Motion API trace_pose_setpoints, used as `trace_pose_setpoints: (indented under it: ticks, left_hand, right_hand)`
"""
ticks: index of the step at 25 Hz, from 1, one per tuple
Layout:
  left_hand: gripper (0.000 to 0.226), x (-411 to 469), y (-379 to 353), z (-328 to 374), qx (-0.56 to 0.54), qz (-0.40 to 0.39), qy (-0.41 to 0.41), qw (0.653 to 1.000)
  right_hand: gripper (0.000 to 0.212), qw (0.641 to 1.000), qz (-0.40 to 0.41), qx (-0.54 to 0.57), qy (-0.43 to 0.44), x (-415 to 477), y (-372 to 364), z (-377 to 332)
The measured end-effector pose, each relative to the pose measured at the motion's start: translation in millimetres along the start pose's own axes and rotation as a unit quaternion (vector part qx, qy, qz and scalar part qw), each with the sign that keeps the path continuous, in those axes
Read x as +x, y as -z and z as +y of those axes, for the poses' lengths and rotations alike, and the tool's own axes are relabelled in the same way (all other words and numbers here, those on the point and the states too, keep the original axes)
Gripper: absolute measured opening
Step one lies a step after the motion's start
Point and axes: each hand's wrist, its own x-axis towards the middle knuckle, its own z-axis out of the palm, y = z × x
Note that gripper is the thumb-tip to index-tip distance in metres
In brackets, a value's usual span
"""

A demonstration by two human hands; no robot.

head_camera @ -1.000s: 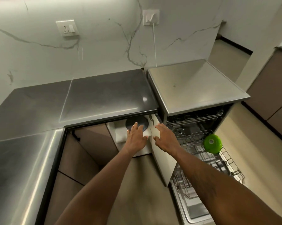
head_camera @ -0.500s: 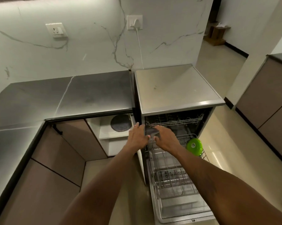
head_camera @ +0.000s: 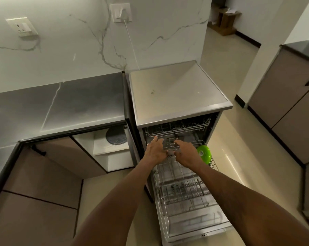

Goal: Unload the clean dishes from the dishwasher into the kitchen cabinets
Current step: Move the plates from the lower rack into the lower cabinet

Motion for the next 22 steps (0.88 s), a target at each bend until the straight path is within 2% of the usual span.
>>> trace_pose_setpoints:
  ticks: [4, 7, 10, 13, 17, 22]
  left_hand:
    - [0.037, 11, -7, 33, 0.009, -0.028, -0.022, 0.999]
    - [0.047, 29, -24, 57, 0.021, -0.047, -0.010, 0.999]
    - [0.057, 43, -47, 85, -0.003, -0.050, 0.011, 0.999]
    - [0.060, 63, -80, 115, -0.031, -0.060, 0.034, 0.997]
    - [0.061, 90, -137, 146, -0.083, -0.100, 0.082, 0.988]
    - [0.061, 145, -221, 154, -0.096, -0.145, 0.100, 0.980]
  right_hand:
    - [0.022, 0.999, -0.004, 0.036, -0.034, 16, 6, 40]
    - [0.026, 0.998, 0.005, 0.036, -0.043, 36, 9, 76]
    - [0.018, 0.994, -0.051, 0.061, -0.074, 54, 7, 122]
    - [0.025, 0.990, -0.059, 0.086, -0.091, 66, 10, 169]
    - [0.023, 0.975, -0.058, 0.113, -0.182, 78, -1, 234]
    - [0.022, 0.948, -0.033, 0.147, -0.280, 100, -65, 320]
